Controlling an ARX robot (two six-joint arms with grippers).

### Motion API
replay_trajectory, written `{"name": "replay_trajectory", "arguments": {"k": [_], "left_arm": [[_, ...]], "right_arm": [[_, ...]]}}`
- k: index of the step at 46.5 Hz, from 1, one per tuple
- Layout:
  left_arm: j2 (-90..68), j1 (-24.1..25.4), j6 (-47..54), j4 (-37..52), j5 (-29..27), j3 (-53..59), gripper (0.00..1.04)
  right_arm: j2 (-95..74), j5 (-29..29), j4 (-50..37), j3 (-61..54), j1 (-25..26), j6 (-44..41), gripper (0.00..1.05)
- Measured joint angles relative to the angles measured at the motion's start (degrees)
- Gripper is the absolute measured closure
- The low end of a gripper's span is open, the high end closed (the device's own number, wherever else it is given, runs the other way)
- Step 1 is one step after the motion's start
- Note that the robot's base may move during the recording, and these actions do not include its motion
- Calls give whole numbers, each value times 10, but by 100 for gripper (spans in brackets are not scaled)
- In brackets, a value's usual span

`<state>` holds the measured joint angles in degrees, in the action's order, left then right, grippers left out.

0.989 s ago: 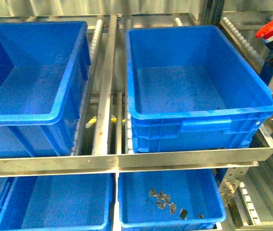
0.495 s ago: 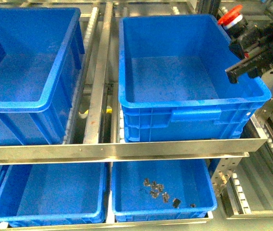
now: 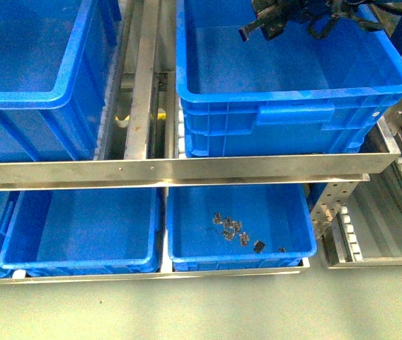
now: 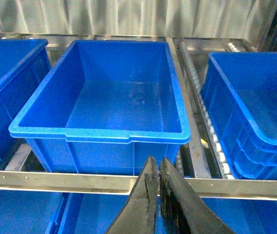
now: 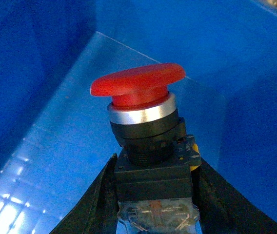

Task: Pick red and yellow buttons and place in box

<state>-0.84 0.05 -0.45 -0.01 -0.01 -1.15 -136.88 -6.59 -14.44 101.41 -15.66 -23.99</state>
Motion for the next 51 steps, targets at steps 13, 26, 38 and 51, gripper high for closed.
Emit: {"name": "replay_trajectory", "arguments": {"k": [13,26,38,51], "left_arm": [[0,0,0,0,0,0,103],[0,0,0,0,0,0,103],[0,0,0,0,0,0,103],[0,0,0,0,0,0,103]], "right_arm": [[-209,-21,189,358,11,1,70],[-313,-44,275,515,35,5,70],[-349,-41,306,603,46,1,70],[-350,-24,324,641,42,5,35]]}}
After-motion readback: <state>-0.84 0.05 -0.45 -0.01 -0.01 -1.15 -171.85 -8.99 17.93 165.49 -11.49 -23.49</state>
